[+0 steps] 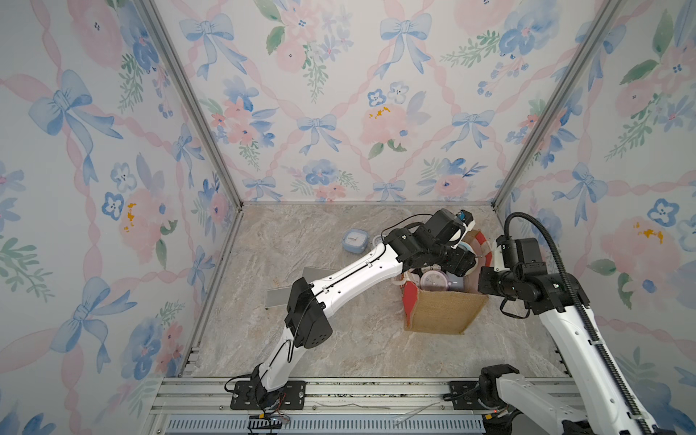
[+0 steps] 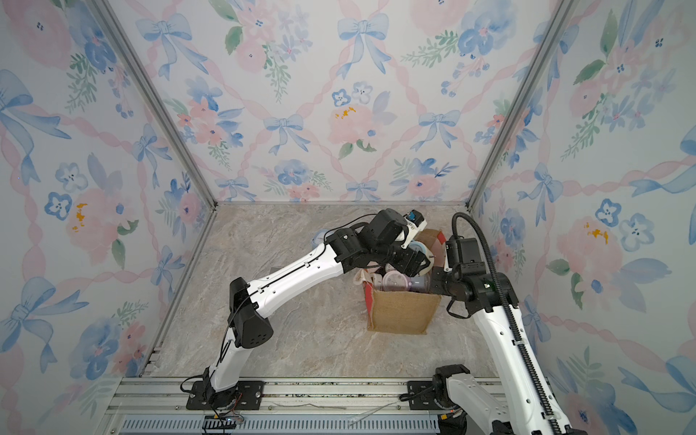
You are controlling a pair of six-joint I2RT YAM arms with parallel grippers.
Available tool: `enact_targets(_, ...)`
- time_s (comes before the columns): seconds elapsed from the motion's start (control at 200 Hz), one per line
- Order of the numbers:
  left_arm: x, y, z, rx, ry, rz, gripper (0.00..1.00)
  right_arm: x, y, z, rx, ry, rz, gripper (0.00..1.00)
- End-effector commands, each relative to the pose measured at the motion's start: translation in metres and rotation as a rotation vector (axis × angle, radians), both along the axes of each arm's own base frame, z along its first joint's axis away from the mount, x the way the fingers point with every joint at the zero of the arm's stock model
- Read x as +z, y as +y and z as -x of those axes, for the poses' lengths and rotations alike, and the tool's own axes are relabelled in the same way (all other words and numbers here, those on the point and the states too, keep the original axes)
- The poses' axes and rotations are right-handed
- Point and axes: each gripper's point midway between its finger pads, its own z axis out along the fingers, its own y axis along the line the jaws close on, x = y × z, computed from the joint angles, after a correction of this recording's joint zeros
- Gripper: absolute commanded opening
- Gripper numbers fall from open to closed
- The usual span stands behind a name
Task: Put the alarm clock into the canvas bag
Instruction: Place the alarm at the canvas bag.
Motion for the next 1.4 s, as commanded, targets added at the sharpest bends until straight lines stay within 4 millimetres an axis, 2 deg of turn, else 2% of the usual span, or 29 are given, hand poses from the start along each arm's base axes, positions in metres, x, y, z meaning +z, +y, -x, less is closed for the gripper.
enact_targets(0.0,0.039,0.003,0.019,-0.019,-0.044,0.061,0.68,0.002,-0.004,0.004,-0.007,-0.003,0.018,0.0)
enact_targets(0.205,0.031,0.003,0.019,-0.01,-0.041,0.039,0.68,0.0,-0.005,0.004,-0.005,0.001,0.021,0.0)
enact_targets(0.38,0.013,0.002,0.007,0.022,-0.038,0.002,0.68,0.001,-0.005,0.004,-0.005,0.001,0.019,0.0)
enact_targets(0.565,-0.018,0.001,-0.012,0.056,0.004,-0.038,0.67,0.002,-0.004,0.004,-0.002,-0.002,0.019,0.0)
enact_targets(0.88,-0.055,-0.021,-0.022,0.021,0.069,-0.046,0.66,0.002,-0.004,0.004,0.0,-0.002,0.018,0.0)
enact_targets(1.03,-0.078,-0.026,-0.034,0.047,0.073,-0.074,0.65,0.002,-0.003,0.003,0.001,-0.002,0.014,0.0)
enact_targets(1.39,-0.139,-0.011,-0.065,0.155,0.017,-0.232,0.65,0.002,-0.002,0.002,0.008,-0.001,0.011,0.0)
